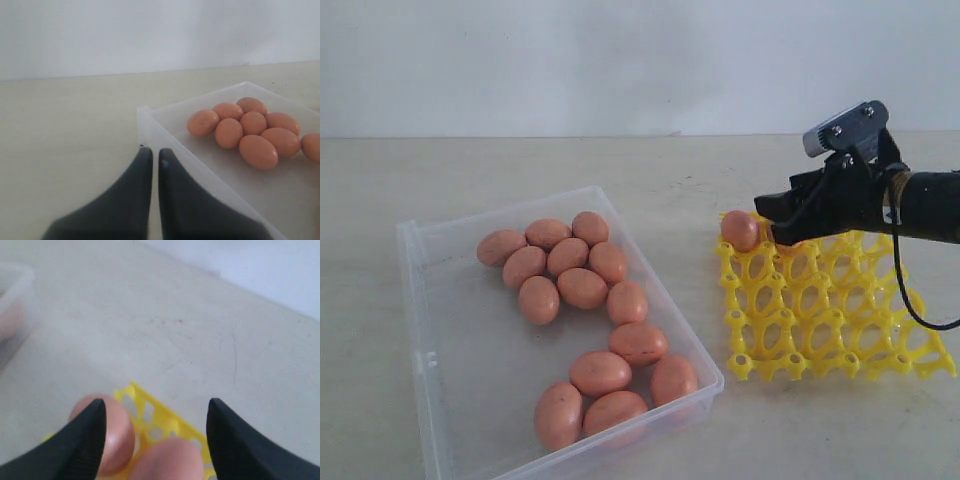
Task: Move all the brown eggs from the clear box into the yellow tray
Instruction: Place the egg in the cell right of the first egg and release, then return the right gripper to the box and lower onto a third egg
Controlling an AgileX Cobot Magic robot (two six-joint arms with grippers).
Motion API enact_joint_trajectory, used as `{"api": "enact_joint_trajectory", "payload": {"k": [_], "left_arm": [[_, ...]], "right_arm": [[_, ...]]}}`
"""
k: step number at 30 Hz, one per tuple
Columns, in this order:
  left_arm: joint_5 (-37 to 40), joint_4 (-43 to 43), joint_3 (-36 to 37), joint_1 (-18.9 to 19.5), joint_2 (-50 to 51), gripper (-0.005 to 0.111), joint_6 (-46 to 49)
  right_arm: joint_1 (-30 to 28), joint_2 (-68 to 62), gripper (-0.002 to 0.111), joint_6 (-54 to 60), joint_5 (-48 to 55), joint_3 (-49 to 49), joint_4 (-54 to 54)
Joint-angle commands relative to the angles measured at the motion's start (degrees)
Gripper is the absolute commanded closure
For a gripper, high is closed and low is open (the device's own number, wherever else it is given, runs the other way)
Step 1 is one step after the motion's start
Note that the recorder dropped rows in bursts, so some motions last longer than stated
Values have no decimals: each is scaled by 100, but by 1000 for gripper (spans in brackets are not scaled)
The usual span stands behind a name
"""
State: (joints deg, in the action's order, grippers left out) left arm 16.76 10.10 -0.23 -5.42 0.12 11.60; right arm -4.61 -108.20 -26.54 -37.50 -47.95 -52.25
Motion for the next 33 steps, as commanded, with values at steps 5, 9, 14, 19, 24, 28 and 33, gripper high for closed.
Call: {"api": "enact_joint_trajectory", "payload": {"k": [5, 9, 14, 19, 24, 28, 33], "left_arm": [[-49, -10, 23, -32, -12, 103, 3], [-49, -10, 23, -32, -12, 103, 3], [-49, -10, 23, -32, -12, 103, 3], [-49, -10, 23, -32, -12, 103, 3], [-49, -10, 23, -32, -12, 103, 3], [-49, -10, 23, -32, -12, 103, 3], [-49, -10, 23, -32, -12, 103, 3]], "right_arm": [[-2, 881, 56, 141, -208, -30, 1013], [-2, 1208, 77, -142, -37, -30, 792], [11, 1378, 108, -539, 148, -30, 324], [66, 1467, 108, -1045, 263, -30, -220], [611, 1983, 108, -1349, -37, -30, -974], [1432, 2122, 108, -1644, 524, -151, -991], [2691, 1875, 108, -3847, 3688, -929, -2116]]}}
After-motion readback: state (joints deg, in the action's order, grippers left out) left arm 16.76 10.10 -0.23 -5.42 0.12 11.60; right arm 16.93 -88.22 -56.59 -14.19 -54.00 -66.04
